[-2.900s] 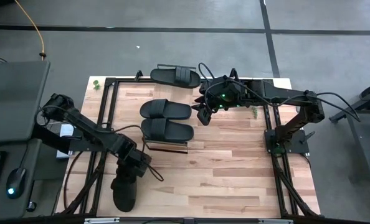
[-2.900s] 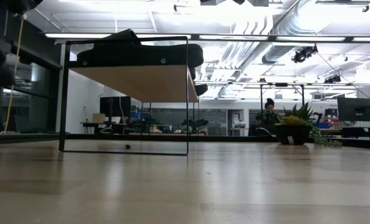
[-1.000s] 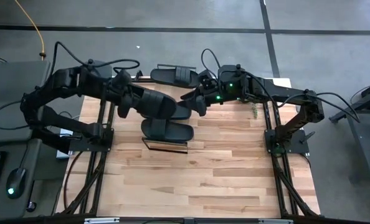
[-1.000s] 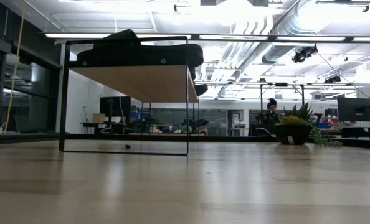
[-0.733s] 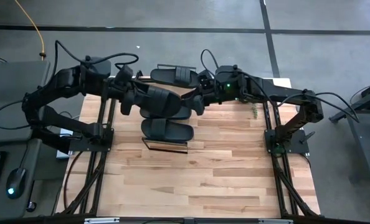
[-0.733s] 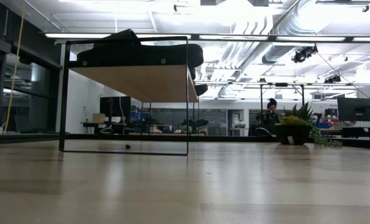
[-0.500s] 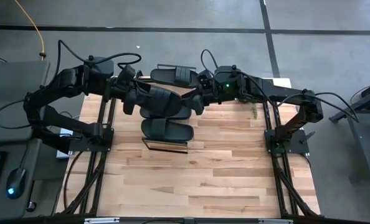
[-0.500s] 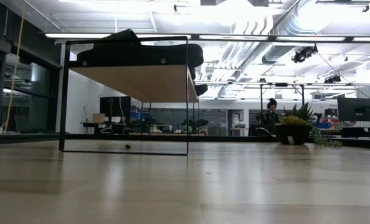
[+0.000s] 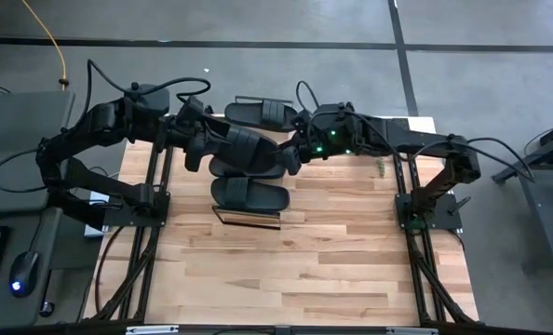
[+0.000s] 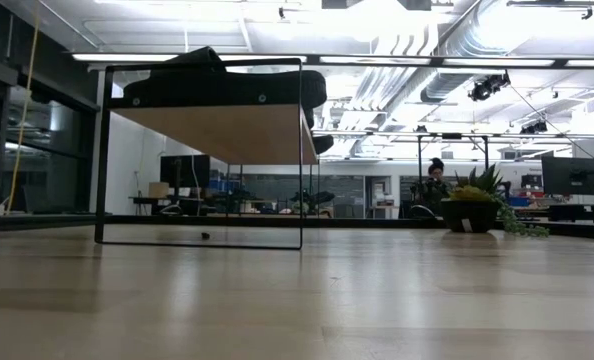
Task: Pick and place slides into the shelf
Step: Put the slipper on the shelf
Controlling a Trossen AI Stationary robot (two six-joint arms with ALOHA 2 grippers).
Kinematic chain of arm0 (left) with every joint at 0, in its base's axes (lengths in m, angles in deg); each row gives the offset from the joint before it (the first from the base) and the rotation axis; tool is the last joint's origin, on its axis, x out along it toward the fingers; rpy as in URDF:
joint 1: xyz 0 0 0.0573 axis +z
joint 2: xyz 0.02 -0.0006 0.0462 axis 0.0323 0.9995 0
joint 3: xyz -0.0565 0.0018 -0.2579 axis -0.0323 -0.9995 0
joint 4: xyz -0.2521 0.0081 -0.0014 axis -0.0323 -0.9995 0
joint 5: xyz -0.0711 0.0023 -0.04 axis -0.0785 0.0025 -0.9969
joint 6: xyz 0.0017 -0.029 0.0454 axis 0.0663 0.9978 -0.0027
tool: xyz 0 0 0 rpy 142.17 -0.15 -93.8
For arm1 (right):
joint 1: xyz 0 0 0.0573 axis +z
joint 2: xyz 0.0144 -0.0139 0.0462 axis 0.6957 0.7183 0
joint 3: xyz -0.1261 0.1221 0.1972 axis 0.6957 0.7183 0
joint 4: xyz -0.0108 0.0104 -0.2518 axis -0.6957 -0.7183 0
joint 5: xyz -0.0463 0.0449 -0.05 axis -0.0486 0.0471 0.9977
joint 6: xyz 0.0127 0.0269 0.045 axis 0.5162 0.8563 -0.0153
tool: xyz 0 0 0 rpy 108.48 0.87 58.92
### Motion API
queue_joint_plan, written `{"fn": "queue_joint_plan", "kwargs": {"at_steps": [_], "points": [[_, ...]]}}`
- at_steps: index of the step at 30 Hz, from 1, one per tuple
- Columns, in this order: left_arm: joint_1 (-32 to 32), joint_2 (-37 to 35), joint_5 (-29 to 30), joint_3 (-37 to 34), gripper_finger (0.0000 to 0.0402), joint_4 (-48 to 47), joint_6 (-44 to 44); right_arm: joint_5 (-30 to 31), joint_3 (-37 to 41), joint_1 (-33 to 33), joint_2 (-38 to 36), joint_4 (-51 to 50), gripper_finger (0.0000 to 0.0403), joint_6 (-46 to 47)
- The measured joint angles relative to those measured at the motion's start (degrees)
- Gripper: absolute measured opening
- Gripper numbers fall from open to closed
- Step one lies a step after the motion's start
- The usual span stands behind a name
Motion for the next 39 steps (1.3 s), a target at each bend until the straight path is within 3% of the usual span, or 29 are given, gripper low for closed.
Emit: {"fn": "queue_joint_plan", "kwargs": {"at_steps": [7,19,23,30,39], "points": [[0.00,0.05,0.04,0.00,0.0010,0.73,0.15,-0.54,0.00,0.83,1.93,6.31,0.0211,-1.31],[0.00,0.33,0.99,-0.02,0.0010,2.57,-2.49,0.32,0.00,-0.65,2.49,6.90,0.0023,0.43],[0.04,0.33,0.05,-0.02,0.0016,2.54,-4.29,-0.32,0.00,-1.36,2.47,6.93,0.0020,0.91],[0.00,0.03,-0.24,-0.02,0.0097,2.57,-8.34,-4.60,0.00,-3.82,2.47,6.90,0.0027,2.53],[0.92,-1.88,12.41,4.55,0.0221,-0.55,-16.80,-12.90,0.00,-10.54,2.47,4.89,0.0023,3.61]]}}
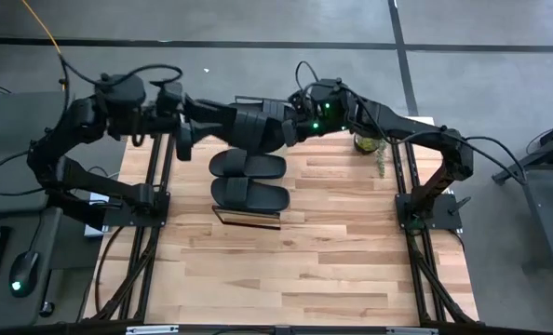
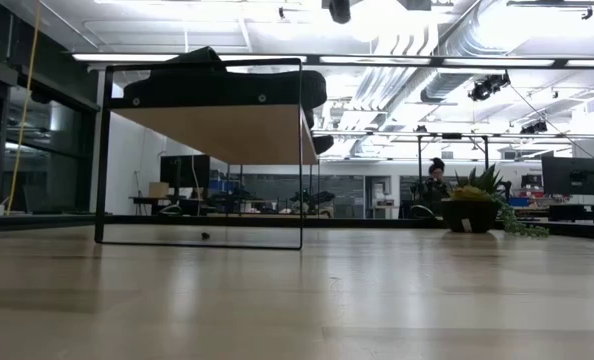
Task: Pick and place slides into the shelf
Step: Put the slipper on the shelf
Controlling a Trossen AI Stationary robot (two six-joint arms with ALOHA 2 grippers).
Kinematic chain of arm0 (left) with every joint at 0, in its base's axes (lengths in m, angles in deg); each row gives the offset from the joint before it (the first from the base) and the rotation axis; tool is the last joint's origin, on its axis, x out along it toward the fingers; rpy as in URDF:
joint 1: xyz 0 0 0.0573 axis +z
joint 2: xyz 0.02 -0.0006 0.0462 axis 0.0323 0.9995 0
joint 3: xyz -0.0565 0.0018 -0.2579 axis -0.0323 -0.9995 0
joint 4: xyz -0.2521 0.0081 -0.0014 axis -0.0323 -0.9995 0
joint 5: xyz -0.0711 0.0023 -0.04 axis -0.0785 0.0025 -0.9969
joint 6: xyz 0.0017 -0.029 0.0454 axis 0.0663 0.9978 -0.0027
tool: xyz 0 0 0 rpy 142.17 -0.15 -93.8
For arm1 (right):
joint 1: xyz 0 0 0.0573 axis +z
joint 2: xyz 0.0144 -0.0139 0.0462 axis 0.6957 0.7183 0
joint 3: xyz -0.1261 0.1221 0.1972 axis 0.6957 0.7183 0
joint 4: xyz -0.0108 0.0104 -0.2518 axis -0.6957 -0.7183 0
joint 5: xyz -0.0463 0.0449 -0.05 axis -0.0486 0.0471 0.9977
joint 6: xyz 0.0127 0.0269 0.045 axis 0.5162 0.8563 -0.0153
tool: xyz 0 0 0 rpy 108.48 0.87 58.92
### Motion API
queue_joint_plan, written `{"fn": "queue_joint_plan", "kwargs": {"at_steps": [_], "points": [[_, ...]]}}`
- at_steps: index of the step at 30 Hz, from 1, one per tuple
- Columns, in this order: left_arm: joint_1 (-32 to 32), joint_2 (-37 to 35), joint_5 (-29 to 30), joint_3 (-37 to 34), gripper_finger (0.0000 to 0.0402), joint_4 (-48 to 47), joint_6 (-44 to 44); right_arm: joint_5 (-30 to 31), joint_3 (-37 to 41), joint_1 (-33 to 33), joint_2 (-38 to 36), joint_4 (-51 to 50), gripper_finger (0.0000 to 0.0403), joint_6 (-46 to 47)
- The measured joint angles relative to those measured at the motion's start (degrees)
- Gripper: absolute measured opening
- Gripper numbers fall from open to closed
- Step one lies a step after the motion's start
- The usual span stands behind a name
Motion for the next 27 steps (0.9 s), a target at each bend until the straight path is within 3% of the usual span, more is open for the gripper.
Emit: {"fn": "queue_joint_plan", "kwargs": {"at_steps": [6,20,27], "points": [[3.46,-0.09,0.27,5.69,0.0260,-4.29,-1.55,-2.61,0.00,-4.65,-0.01,-2.40,0.0025,-1.03],[4.98,0.12,0.07,8.13,0.0239,-7.65,-4.12,-13.93,3.70,-14.29,0.02,-1.35,0.0028,1.76],[4.98,0.17,0.07,8.13,0.0239,-7.70,-4.27,-16.73,13.47,-14.24,0.17,11.61,0.0026,7.79]]}}
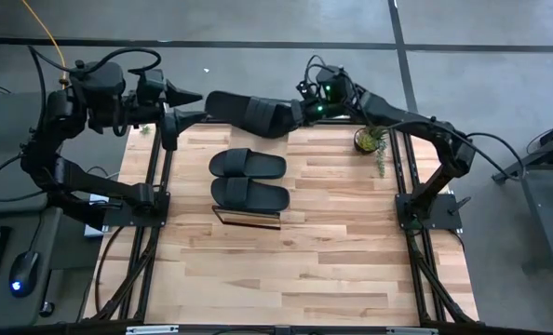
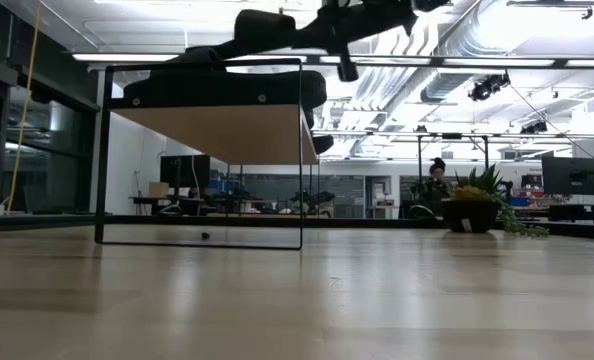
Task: Pick and place slides into the shelf
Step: Put the slipper on the shelf
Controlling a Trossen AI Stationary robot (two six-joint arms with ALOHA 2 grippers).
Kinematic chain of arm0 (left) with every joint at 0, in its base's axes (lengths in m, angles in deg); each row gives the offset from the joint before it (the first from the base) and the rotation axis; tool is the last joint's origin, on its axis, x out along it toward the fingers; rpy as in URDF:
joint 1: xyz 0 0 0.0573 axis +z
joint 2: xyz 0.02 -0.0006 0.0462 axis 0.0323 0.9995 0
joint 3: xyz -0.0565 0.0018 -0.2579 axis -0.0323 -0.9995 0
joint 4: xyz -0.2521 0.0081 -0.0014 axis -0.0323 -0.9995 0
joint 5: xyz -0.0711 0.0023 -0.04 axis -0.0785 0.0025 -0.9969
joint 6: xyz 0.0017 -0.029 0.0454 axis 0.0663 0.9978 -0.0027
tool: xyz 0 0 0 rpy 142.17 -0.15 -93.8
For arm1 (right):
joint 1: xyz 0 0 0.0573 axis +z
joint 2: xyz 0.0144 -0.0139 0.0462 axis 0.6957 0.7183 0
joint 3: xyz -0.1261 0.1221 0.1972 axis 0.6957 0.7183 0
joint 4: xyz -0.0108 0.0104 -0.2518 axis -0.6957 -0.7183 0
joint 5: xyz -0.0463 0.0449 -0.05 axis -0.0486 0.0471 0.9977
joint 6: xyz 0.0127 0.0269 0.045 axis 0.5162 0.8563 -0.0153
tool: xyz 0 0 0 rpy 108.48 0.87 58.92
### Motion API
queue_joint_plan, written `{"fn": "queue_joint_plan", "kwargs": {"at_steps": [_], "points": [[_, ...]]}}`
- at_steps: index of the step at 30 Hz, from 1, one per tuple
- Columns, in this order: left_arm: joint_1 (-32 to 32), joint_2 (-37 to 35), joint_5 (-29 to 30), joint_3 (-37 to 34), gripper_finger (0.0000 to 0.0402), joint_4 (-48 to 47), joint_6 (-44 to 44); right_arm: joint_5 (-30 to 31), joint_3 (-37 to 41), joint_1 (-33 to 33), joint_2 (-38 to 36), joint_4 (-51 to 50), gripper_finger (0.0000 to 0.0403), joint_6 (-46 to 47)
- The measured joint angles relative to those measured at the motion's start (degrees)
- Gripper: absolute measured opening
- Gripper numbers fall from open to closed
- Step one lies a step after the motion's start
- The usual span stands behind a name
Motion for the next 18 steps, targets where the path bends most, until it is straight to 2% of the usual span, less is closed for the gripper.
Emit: {"fn": "queue_joint_plan", "kwargs": {"at_steps": [4,8,13,18], "points": [[0.00,0.00,0.00,0.00,0.0239,-0.16,0.00,-0.98,5.88,0.47,0.01,9.30,0.0025,4.10],[0.00,0.00,0.00,0.00,0.0239,-0.35,0.00,-1.10,11.17,0.82,0.01,13.35,0.0025,5.70],[0.02,0.00,0.00,0.00,0.0239,-0.34,0.02,-1.08,15.05,0.98,0.01,16.19,0.0024,5.74],[0.02,0.00,0.00,0.00,0.0239,-0.33,0.26,-0.93,15.50,0.25,0.01,16.41,0.0024,3.21]]}}
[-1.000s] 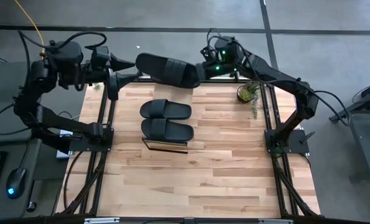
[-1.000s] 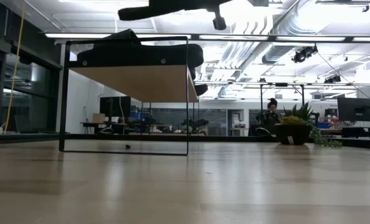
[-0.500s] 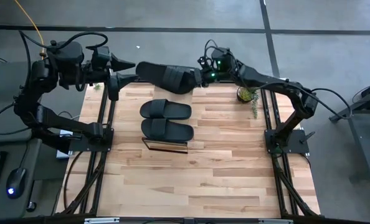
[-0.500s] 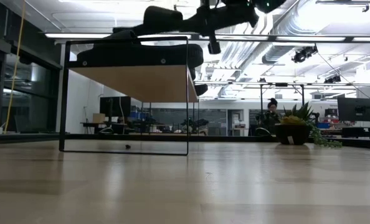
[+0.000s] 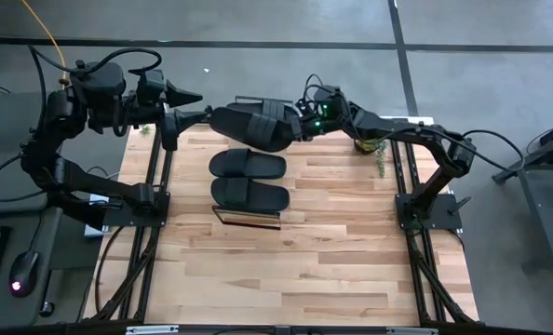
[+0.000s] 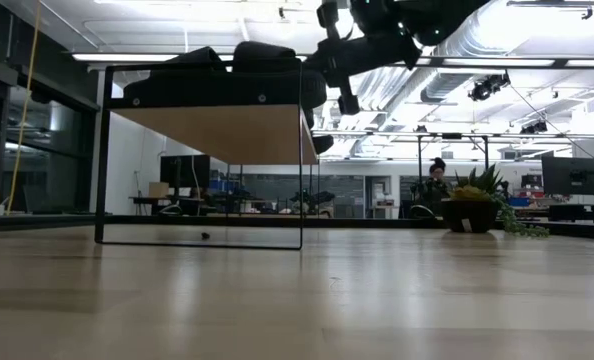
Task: Pick and place slides into the shelf
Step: Put the slipper on the shelf
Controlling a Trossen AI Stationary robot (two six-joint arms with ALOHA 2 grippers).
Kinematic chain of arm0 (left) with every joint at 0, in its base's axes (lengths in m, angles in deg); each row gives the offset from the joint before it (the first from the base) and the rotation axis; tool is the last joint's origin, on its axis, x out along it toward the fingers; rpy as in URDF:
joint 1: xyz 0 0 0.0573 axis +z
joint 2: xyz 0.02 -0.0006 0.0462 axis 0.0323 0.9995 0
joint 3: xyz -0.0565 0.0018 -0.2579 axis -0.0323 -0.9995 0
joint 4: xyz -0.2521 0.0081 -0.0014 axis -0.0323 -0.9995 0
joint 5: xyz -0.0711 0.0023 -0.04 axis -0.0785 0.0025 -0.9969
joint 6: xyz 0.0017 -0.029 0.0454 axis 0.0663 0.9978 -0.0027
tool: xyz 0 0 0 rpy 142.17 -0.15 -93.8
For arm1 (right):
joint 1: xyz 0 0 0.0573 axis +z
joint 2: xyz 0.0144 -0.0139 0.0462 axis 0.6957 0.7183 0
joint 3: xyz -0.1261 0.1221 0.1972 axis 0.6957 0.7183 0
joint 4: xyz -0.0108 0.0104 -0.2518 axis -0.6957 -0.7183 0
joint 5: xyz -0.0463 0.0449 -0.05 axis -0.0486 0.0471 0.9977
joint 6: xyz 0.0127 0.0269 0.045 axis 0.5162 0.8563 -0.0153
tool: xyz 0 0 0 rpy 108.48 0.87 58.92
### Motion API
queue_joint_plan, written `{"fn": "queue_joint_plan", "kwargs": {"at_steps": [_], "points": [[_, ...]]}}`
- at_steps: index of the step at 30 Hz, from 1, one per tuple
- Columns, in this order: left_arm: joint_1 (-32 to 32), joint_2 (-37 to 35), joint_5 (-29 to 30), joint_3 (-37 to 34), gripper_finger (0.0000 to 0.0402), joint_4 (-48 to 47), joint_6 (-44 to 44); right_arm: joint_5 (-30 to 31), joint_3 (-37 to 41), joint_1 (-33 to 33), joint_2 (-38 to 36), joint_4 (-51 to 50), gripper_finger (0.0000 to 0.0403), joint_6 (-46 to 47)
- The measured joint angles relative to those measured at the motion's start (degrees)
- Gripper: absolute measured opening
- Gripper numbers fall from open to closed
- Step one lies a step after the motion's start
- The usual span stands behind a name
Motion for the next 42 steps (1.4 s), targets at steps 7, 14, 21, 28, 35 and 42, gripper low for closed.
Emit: {"fn": "queue_joint_plan", "kwargs": {"at_steps": [7,14,21,28,35,42], "points": [[-0.02,0.02,-0.02,-0.02,0.0239,0.00,0.02,0.29,0.02,-2.78,0.00,-2.65,0.0024,-3.01],[-0.02,0.04,-0.02,-0.02,0.0239,0.02,0.13,0.27,0.09,-4.23,0.00,-3.41,0.0024,-5.70],[-0.02,0.04,-0.04,-0.02,0.0239,0.02,0.20,0.04,0.09,-4.01,0.50,-8.89,0.0024,-10.07],[-0.04,0.04,-0.21,-0.02,0.0239,0.02,0.23,0.06,0.09,-3.54,3.05,-8.34,0.0024,-10.77],[-0.02,0.04,-0.49,-0.04,0.0239,0.03,0.62,-2.03,-0.14,-0.98,7.36,-5.01,0.0024,-9.20],[-0.02,0.41,-0.50,-0.04,0.0239,0.03,0.63,-1.85,-0.07,0.12,8.59,-2.44,0.0024,-6.66]]}}
